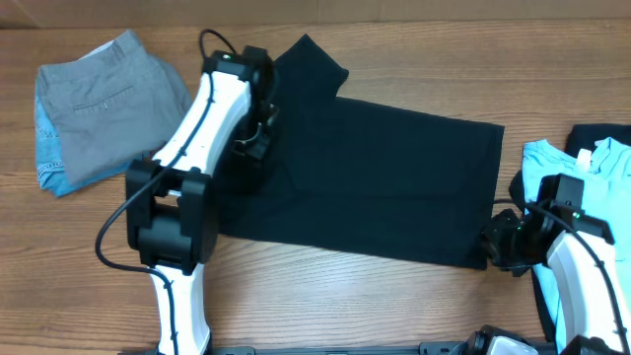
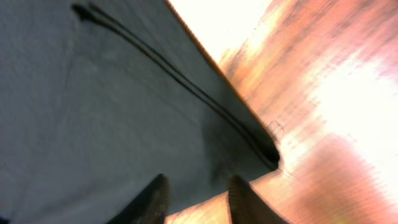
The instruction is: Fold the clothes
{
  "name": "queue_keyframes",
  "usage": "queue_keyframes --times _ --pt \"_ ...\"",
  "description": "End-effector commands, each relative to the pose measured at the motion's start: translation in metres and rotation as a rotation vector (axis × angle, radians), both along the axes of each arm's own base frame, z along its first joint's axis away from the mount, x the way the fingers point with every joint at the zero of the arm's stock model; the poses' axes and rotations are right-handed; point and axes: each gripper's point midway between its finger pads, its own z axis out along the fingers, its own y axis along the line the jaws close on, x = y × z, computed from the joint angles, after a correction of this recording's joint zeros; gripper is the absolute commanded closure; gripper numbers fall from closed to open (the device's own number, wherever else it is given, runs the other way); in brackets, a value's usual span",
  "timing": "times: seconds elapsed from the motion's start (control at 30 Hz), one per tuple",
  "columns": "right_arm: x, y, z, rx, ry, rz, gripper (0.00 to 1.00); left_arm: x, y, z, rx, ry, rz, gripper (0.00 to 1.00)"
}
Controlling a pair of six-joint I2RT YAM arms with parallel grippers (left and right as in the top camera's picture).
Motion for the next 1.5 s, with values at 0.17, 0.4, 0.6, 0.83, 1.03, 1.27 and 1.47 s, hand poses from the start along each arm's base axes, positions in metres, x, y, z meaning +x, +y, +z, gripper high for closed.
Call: queue_keyframes --times 0.17,0.4,0.6,0.83,1.03,1.27,1.47 --pt "-0.016 0.014 -0.024 0.063 0.026 0.006 0.80 0.007 0.012 0.038 -0.114 -0.085 0.098 0.35" --pt "-0.032 0.018 -0.022 0.076 0.095 0.030 0.44 0.008 0.015 0.038 -0.114 -0.088 0.106 0.35" --pt "-0.031 0.009 -0.029 0.029 0.098 -0.035 0.64 0.006 0.013 0.038 -0.129 -0.076 0.110 0.35" --pt "-0.048 0.024 -0.022 0.111 0.191 -0.092 0.96 0.001 0.019 0.038 -0.125 -0.054 0.114 0.36" --pt "-0.010 0.010 0.022 0.061 0.047 -0.044 0.59 0.012 0.017 0.048 -0.179 -0.091 0.131 0.36" --pt "0.058 -0.010 0.110 -0.030 -0.249 0.033 0.40 0.034 -0.002 0.089 -0.220 -0.210 0.099 0.20" --pt "0.012 0.008 0.067 0.067 -0.023 0.026 0.17 -0.025 0.054 0.073 -0.107 0.045 0.388 0.23"
